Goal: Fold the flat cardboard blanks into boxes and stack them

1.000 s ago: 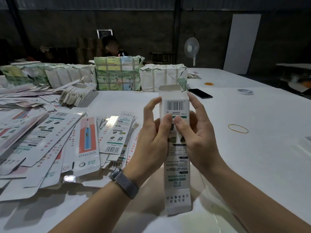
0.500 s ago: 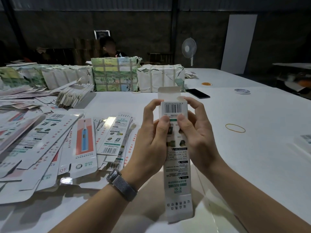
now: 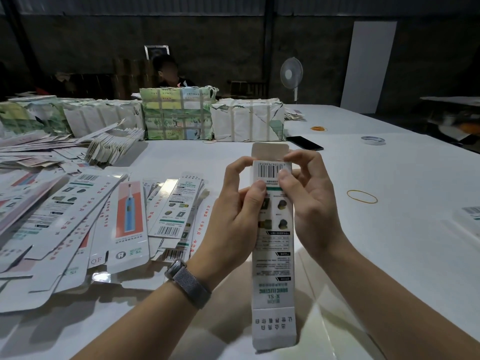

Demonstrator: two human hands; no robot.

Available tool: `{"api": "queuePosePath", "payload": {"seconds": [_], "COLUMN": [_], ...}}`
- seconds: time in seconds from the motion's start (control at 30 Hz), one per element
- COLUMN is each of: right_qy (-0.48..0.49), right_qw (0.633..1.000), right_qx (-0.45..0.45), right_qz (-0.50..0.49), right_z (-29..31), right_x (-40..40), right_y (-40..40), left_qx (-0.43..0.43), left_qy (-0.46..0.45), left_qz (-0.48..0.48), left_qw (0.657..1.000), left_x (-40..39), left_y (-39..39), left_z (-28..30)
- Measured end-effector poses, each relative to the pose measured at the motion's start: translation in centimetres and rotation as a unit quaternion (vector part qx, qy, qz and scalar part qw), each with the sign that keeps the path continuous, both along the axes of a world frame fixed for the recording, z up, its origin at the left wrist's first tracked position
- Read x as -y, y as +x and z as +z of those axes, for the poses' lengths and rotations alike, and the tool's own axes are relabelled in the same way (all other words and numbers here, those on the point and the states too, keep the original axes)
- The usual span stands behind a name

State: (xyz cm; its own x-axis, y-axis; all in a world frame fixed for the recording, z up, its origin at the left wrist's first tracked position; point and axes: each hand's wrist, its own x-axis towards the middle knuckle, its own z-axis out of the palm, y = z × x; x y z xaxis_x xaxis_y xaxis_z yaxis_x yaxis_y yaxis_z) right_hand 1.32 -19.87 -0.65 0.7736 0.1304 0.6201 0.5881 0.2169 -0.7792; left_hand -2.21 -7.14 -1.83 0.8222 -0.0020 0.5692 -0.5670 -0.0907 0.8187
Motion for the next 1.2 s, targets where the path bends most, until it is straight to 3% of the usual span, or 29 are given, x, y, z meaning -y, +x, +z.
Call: {"api": "queuePosePath", "payload": {"seconds": [0.27, 0.57, 0.9, 1.2], "right_qy": [0.0, 0.01, 0.01, 0.005], "right_qw": [0.999, 0.997, 0.993, 0.995], "right_qx": [-0.013, -0.072, -0.115, -0.102], "right_qz": [-0.033, 0.021, 0.026, -0.012], "right_z": [-0.3, -0.3, -0.1, 0.2], "right_x": [-0.4, -0.7, -0.5, -0.2], "right_y": [0.5, 0.2, 0.4, 0.6], "left_qx": [-0.067, -0.052, -0.043, -0.043], "left_qy": [-0.052, -0.033, 0.011, 0.047], "left_qz": [-0.036, -0.043, -0.035, -0.011], "left_qw": [0.996, 0.997, 0.998, 0.998], "left_x": [-0.2, 0.0, 0.2, 0.3], "left_y": [0.8, 1.3, 1.2, 1.0], "left_z": [-1.0, -1.3, -1.3, -1.1]}}
